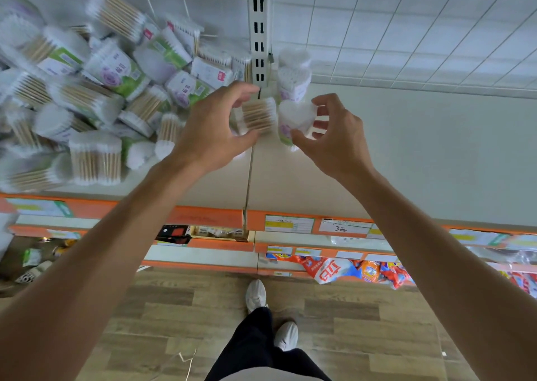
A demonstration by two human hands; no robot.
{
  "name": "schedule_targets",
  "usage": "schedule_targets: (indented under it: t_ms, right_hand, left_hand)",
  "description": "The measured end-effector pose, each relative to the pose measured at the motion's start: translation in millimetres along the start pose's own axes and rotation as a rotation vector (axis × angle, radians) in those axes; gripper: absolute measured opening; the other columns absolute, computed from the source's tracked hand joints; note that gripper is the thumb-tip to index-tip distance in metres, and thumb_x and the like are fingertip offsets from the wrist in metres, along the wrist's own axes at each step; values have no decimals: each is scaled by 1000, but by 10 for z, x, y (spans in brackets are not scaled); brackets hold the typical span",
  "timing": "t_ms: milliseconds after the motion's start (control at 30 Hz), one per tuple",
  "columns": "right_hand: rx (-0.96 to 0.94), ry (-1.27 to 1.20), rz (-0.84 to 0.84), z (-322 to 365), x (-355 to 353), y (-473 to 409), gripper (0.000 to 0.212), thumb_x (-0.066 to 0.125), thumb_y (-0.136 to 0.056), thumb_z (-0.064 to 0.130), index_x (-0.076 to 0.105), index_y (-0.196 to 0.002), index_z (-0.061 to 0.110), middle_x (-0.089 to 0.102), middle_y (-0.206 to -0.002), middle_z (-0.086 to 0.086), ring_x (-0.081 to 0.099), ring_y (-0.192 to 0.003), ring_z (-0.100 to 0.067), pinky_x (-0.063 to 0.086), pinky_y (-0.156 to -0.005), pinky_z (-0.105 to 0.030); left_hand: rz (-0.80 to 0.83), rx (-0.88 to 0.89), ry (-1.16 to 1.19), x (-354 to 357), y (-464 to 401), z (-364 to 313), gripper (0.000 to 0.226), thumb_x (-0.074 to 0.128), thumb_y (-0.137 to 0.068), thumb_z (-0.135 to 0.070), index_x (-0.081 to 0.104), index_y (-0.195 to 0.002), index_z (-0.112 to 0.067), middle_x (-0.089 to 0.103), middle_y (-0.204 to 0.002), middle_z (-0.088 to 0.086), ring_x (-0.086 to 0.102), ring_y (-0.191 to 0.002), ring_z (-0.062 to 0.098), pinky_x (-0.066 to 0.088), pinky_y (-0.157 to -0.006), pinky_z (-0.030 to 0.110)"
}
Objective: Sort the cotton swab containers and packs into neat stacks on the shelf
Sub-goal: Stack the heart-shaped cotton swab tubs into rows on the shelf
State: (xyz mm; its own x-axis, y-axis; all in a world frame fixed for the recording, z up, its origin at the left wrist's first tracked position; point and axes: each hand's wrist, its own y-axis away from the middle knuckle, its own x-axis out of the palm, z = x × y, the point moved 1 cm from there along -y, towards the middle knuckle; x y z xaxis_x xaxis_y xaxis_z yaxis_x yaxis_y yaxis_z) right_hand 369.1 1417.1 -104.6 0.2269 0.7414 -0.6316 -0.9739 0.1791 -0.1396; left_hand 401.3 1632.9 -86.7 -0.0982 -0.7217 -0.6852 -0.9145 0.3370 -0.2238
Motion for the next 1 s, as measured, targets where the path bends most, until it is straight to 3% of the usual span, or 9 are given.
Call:
schedule_targets:
  t_ms: [300, 700, 800, 1000]
  right_hand:
    - [-19, 13, -24, 30, 143, -212, 62, 84, -75, 36, 53, -124, 14, 67, -118, -3, 67, -98, -18, 60, -82, -40]
    - [-29, 24, -42, -3, 172, -273, 61, 82, -75, 34, 52, -125, 13, 66, -117, -3, 66, -100, -17, 59, -83, -40]
    - [-36, 36, -54, -22, 188, -267, 64, 81, -75, 36, 51, -126, 14, 65, -120, -4, 65, -103, -19, 59, -83, -42]
    - [-36, 67, -39, -46, 193, -256, 69, 81, -76, 42, 47, -130, 14, 62, -125, -6, 62, -108, -22, 57, -88, -43]
  left_hand:
    - [-17, 19, -45, 51, -70, -40, 56, 79, -81, -15, 58, -133, -18, 64, -127, -4, 54, -115, 2, 45, -98, 22]
    - [-25, -11, -25, 54, -59, 16, 58, 79, -81, -16, 57, -135, -21, 60, -126, -14, 55, -118, 2, 50, -99, 31]
    - [-19, -14, -18, 48, -39, 48, 59, 78, -81, -16, 56, -136, -22, 62, -131, -8, 56, -120, 6, 50, -100, 32]
    - [-20, 2, -66, 43, 4, 65, 58, 76, -82, -15, 56, -136, -22, 62, -132, -3, 57, -120, 9, 53, -87, 25]
